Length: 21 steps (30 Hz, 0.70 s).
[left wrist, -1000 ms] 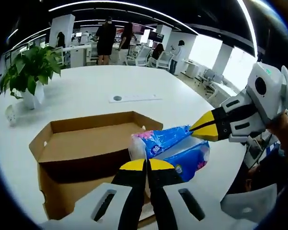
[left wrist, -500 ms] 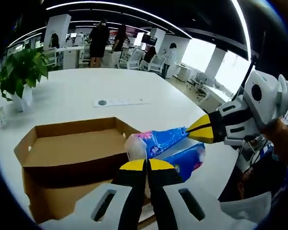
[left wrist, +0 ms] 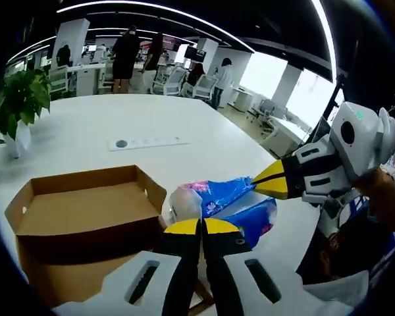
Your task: Operate the shoe box by opening the lid, removing the specified soft item, and placing it in the target area until the item is outside and the box remains undamaged.
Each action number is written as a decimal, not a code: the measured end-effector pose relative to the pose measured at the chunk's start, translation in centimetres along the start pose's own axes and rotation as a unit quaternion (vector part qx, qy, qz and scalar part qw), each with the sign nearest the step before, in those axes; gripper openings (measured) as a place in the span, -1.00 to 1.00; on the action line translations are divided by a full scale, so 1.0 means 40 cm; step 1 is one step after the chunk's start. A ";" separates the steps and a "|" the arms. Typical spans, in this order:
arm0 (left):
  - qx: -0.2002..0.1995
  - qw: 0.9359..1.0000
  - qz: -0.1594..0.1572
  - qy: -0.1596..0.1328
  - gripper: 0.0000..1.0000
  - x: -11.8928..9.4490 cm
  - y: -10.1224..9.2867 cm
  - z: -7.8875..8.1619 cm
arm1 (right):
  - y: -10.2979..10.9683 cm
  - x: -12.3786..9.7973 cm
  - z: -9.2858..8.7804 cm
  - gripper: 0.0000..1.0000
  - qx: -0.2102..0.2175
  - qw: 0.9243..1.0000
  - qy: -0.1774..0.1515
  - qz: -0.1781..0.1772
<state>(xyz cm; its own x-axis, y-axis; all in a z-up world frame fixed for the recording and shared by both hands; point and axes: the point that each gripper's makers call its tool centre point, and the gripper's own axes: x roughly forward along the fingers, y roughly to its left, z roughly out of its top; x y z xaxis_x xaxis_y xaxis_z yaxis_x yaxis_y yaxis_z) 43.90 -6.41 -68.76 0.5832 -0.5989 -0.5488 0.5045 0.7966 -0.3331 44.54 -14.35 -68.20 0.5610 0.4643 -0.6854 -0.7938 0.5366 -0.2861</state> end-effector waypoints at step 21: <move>0.031 0.999 -0.031 0.012 -1.00 0.110 -0.116 0.003 | -0.089 -0.047 -0.124 -1.00 0.023 0.999 0.020 -0.035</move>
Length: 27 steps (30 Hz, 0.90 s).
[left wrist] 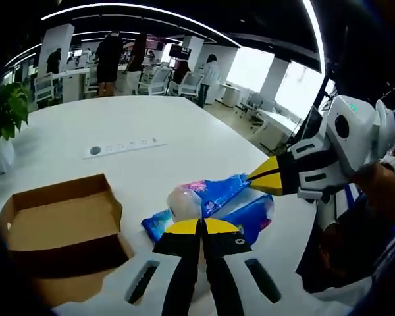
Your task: Operate the shoe box by opening the lid, removing the specified soft item, and placing it in the target area until the item is outside and the box remains undamaged.
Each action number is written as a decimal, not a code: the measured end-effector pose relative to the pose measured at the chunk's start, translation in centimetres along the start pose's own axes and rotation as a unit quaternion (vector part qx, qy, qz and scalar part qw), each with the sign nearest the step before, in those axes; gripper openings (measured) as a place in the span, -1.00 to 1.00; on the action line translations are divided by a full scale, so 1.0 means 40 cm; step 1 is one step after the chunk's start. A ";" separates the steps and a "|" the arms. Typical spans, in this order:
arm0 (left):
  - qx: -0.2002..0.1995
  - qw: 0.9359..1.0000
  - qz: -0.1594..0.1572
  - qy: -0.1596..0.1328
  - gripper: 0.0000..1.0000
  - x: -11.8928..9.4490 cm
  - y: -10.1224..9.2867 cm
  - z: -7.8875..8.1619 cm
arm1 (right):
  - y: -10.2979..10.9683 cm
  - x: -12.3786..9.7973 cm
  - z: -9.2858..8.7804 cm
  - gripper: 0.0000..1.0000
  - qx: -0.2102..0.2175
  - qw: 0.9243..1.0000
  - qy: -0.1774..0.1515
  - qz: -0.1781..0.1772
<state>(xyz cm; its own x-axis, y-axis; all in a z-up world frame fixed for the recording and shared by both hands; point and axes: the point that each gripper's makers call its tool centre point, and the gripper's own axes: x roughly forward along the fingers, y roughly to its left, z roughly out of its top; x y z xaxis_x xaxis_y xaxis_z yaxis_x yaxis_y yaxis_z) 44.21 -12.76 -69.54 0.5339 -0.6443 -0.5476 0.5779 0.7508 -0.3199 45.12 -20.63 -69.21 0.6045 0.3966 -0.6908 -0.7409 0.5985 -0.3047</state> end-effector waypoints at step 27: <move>-0.042 0.998 -0.037 0.016 -1.00 0.159 -0.104 -0.007 | -0.095 -0.014 -0.150 -1.00 0.016 0.999 0.027 -0.036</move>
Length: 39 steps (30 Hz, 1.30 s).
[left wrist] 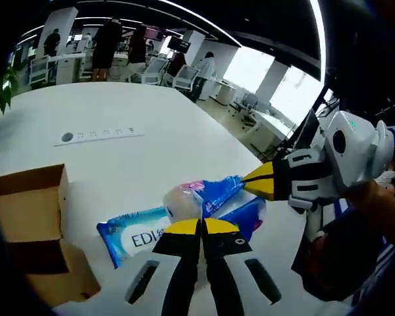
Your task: Operate the shoe box by opening the lid, removing the specified soft item, and placing it in the target area until the item is outside and the box remains undamaged.
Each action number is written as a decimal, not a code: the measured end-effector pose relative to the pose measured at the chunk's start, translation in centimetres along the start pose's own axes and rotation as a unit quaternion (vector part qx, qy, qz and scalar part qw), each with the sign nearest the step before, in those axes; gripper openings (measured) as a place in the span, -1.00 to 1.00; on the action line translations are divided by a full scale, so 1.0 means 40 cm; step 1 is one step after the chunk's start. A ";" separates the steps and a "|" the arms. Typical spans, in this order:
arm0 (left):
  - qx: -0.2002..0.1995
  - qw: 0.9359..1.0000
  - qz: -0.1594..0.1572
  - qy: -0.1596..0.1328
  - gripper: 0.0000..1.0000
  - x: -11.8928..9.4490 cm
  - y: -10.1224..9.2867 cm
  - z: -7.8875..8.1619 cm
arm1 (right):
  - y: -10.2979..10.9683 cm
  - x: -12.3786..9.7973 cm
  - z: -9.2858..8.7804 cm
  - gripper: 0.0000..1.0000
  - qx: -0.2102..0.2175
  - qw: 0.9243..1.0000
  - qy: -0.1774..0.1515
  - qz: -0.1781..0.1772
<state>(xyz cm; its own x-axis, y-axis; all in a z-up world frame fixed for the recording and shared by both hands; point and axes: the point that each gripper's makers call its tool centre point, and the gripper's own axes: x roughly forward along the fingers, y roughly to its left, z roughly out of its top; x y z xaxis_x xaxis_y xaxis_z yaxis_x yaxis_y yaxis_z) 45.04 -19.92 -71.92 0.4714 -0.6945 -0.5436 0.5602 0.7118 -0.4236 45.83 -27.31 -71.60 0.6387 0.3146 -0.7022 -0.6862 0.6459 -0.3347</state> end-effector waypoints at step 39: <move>0.028 0.996 -0.057 0.058 -1.00 0.205 -0.116 -0.034 | -0.130 0.005 -0.196 -1.00 0.022 0.996 0.057 -0.063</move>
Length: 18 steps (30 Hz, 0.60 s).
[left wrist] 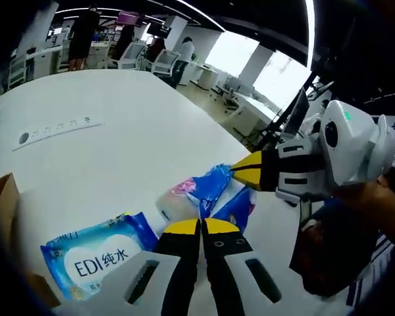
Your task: Operate the shoe box by opening the lid, removing the specified soft item, and placing it in the target area until the item is outside and the box remains undamaged.
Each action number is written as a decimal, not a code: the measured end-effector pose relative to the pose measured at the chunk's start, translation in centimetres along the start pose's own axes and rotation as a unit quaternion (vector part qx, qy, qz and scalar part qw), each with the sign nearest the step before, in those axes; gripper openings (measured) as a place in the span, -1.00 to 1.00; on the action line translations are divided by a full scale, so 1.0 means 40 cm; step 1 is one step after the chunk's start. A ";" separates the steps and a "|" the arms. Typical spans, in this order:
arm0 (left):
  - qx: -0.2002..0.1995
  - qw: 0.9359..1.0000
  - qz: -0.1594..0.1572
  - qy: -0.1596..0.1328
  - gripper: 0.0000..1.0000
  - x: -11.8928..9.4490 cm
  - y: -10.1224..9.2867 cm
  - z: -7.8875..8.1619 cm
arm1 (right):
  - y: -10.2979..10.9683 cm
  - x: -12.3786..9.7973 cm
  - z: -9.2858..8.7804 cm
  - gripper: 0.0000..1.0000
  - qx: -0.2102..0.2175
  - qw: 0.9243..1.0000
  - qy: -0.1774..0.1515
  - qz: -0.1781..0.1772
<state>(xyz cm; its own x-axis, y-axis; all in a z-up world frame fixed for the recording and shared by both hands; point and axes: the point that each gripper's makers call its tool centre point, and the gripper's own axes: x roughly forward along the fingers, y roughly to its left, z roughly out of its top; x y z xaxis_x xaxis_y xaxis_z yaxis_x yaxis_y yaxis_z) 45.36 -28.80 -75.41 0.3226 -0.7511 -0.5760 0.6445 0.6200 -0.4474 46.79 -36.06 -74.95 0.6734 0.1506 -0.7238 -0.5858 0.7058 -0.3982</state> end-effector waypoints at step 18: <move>0.042 0.998 0.001 0.046 -1.00 0.086 0.026 -0.039 | -0.013 0.057 -0.058 -1.00 -0.004 1.000 0.024 -0.004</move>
<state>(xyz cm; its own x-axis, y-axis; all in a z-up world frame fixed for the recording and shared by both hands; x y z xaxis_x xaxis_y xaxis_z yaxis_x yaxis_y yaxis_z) 46.06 -30.39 -78.95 0.2617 -0.7238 -0.6385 0.7017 0.5969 -0.3891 47.57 -37.67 -77.68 0.6562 0.1110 -0.7464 -0.5835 0.7019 -0.4086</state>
